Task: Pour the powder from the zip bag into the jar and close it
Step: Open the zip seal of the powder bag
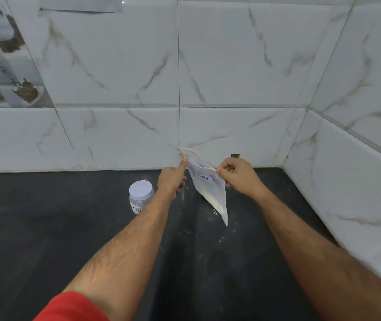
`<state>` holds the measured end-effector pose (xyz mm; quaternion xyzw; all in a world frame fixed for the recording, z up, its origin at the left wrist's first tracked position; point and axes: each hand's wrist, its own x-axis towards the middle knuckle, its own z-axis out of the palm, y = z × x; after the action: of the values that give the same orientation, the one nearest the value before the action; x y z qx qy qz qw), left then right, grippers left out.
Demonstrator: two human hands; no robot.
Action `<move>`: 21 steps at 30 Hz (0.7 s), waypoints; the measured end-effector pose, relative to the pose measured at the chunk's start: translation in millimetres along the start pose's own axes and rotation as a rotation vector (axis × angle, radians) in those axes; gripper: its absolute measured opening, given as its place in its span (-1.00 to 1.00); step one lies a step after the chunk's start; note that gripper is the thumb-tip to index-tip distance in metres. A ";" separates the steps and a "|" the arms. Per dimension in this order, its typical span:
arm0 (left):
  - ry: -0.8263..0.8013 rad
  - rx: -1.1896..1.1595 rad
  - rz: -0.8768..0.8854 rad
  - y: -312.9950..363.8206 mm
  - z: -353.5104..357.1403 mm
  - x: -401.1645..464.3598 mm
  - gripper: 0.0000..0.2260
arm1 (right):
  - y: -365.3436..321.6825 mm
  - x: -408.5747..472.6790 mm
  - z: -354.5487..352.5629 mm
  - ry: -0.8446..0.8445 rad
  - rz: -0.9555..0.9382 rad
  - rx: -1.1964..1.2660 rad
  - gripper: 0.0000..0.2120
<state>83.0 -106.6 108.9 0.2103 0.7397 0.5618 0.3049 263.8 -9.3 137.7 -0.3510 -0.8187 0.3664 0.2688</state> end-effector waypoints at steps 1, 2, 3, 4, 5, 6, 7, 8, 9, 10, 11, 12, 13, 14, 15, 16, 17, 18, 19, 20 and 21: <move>-0.024 -0.015 -0.012 0.5 1.1 -0.1 -0.52 | -0.6 -1.6 -0.6 -0.006 0.000 0.002 -0.90; -0.049 -0.025 -0.026 1.0 2.1 0.5 -0.53 | -0.8 -2.9 -1.2 -0.012 0.000 0.008 -0.91; -0.067 -0.026 -0.038 2.0 2.5 0.9 -0.55 | -0.9 -4.1 -1.6 -0.021 -0.001 0.019 -0.91; -0.079 -0.024 -0.046 3.3 2.9 0.5 -0.56 | -0.7 -5.3 -1.8 -0.033 0.000 0.030 -0.91; -0.090 -0.023 -0.052 4.7 3.5 0.1 -0.58 | -0.6 -6.2 -1.9 -0.050 0.002 0.038 -0.90; -0.100 -0.021 -0.055 6.3 3.9 -0.1 -0.59 | -0.4 -6.9 -1.9 -0.069 0.006 0.044 -0.90; -0.109 -0.017 -0.058 7.5 3.9 0.5 -0.61 | -1.0 -7.5 -2.1 -0.090 0.006 0.050 -0.91; -0.115 -0.005 -0.061 8.3 3.4 1.3 -0.65 | -1.2 -7.8 -2.0 -0.109 0.003 0.048 -0.91; -0.122 0.012 -0.066 8.9 2.7 2.1 -0.70 | -1.2 -7.9 -2.0 -0.123 -0.001 0.043 -0.92; -0.132 0.028 -0.073 8.6 2.0 3.1 -0.76 | -0.8 -7.2 -2.0 -0.132 -0.006 0.032 -0.92; -0.143 0.044 -0.075 8.1 1.4 3.7 -0.81 | 0.0 -6.1 -2.0 -0.137 -0.008 0.020 -0.92; -0.151 0.058 -0.068 7.5 1.2 3.9 -0.84 | 0.5 -4.5 -2.2 -0.141 -0.007 0.002 -0.92; -0.155 0.075 -0.046 6.7 1.3 4.1 -0.85 | -0.7 -2.7 -2.3 -0.144 -0.007 -0.022 -0.92; -0.153 0.096 -0.014 6.3 1.8 4.4 -0.84 | -3.6 -0.5 -2.1 -0.149 -0.007 -0.055 -0.88; -0.149 0.114 0.021 6.7 2.6 4.5 -0.82 | -7.7 2.4 -1.3 -0.161 -0.003 -0.094 -0.81; -0.147 0.129 0.055 7.9 3.8 4.3 -0.82 | -13.4 5.3 -0.5 -0.173 0.007 -0.140 -0.74; -0.148 0.144 0.089 10.4 5.1 4.5 -0.82 | -19.6 9.3 0.3 -0.180 0.023 -0.191 -0.69; -0.151 0.165 0.122 13.5 6.7 4.1 -0.82 | -25.1 13.0 1.2 -0.179 0.045 -0.243 -0.65; -0.149 0.195 0.155 17.4 7.7 4.1 -0.81 | -29.7 17.9 2.3 -0.183 0.071 -0.292 -0.62; -0.142 0.227 0.188 21.0 8.5 4.5 -0.79 | -34.0 22.1 2.9 -0.192 0.103 -0.335 -0.59; -0.134 0.254 0.216 23.9 9.7 5.2 -0.77 | -37.1 25.0 2.7 -0.209 0.138 -0.365 -0.56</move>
<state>85.2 -89.7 128.9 0.3625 0.7557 0.4782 0.2623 232.7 -9.1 170.0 -0.4089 -0.8690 0.2641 0.0886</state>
